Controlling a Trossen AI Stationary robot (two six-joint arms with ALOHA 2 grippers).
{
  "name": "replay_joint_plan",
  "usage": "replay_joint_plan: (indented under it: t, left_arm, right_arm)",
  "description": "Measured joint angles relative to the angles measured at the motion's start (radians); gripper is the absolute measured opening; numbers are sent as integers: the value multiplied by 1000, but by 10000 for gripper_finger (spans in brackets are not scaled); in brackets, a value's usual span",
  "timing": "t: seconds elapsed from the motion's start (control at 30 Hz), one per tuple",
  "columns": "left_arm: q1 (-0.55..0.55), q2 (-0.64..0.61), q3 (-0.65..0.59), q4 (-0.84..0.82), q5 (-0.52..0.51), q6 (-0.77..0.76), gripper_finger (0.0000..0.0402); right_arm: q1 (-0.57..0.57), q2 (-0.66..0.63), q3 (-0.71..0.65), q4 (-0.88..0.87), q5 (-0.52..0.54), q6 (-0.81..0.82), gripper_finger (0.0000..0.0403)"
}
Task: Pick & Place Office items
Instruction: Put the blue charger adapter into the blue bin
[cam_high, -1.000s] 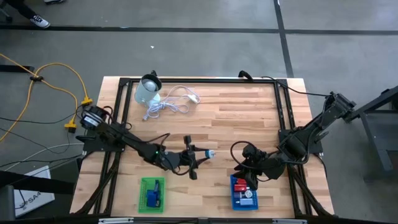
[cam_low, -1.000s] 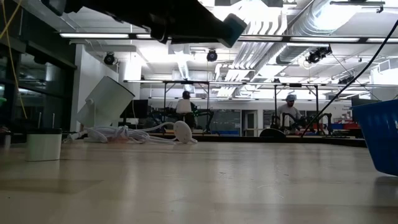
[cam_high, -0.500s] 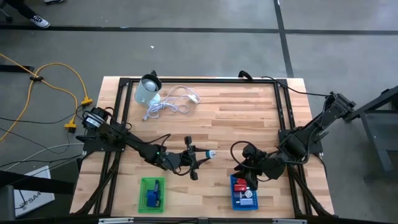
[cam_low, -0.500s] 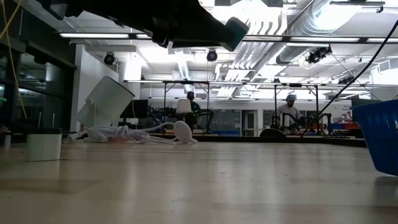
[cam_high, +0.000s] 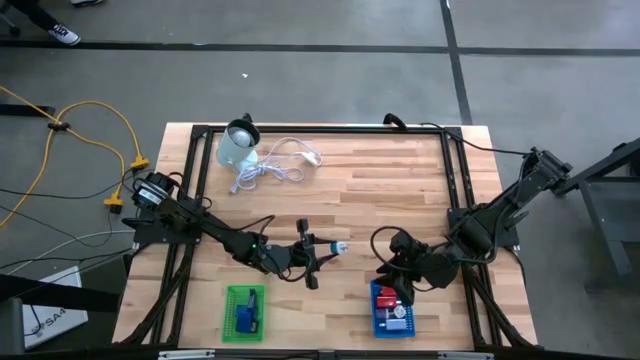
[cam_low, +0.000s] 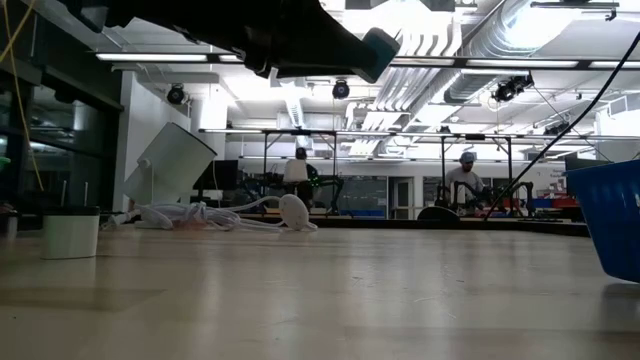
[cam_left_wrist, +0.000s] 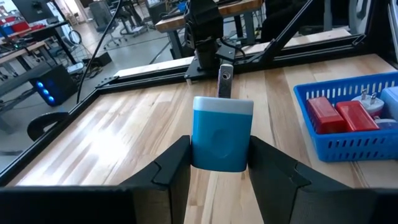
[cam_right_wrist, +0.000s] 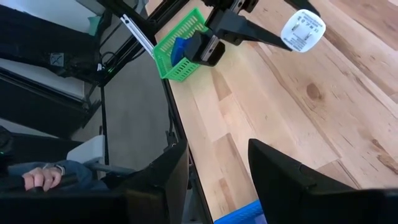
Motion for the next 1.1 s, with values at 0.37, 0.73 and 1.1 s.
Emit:
replay_joint_plan:
  t: [0.37,0.73,1.1]
  left_arm:
    - [0,0,0,-4,0,-3,133]
    - [0,0,0,-8,0,-2,133]
    - [0,-1,0,15,35,24,133]
  right_arm:
    - [-30,3,0,21,-6,0,153]
    - [-51,6,0,21,26,-4,153]
    - [-49,8,0,5,23,-153,153]
